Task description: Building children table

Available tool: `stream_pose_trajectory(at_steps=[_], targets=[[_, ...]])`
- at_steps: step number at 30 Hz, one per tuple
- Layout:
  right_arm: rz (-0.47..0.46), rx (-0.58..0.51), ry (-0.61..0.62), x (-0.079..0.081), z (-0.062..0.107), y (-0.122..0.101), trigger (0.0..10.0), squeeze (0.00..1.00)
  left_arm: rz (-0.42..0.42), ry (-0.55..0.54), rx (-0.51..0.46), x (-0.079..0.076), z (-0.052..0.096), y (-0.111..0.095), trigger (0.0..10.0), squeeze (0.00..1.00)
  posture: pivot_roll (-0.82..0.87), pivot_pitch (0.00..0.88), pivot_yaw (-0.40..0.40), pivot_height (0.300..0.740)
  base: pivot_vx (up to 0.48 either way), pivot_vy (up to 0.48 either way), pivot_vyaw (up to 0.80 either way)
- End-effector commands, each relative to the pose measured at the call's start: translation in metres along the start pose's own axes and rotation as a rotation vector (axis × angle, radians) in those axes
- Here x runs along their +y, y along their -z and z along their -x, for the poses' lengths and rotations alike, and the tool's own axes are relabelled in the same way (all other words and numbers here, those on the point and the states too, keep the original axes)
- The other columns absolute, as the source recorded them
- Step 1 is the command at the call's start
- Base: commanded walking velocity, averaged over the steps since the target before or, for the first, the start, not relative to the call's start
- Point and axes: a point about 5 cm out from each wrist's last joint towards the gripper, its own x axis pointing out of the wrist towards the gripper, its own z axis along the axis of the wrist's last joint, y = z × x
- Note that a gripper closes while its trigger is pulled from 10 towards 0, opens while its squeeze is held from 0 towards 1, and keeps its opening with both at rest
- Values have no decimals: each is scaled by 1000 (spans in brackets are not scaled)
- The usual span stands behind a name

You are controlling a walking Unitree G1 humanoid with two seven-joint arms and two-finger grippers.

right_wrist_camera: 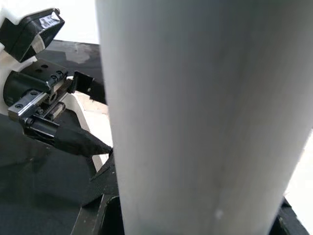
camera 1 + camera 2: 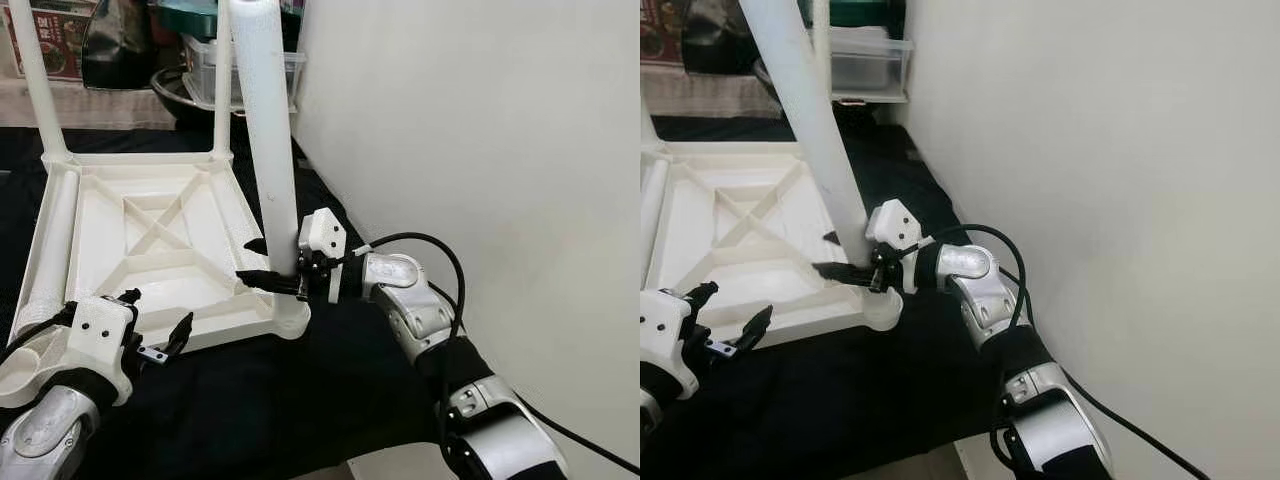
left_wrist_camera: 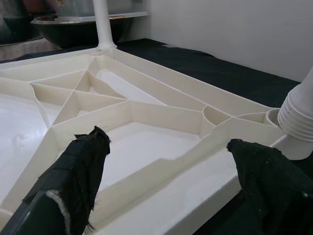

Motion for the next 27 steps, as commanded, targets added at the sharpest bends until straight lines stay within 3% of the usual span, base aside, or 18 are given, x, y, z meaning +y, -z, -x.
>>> stream_pose_trajectory(at_steps=[1, 8, 17, 27], targets=[[-44, 36, -16, 1, 4, 12, 0, 0, 3, 5, -18, -4, 0, -3, 10000, 0, 254, 0, -211, 740, 0, 0, 0], [-46, 67, -36, -5, 2, 18, 0, 0, 4, 0, -20, -4, 1, -3, 10000, 0, 263, 0, -225, 740, 0, 0, 0], [8, 82, -21, -25, 6, 4, 0, 0, 13, -6, -20, -6, 3, -3, 10000, 0, 259, 0, -229, 740, 0, 0, 0], [13, 88, -57, -22, 10, 10, 0, 0, 18, 5, -24, -9, 0, -3, 10000, 0, 254, 0, -223, 740, 0, 0, 0]])
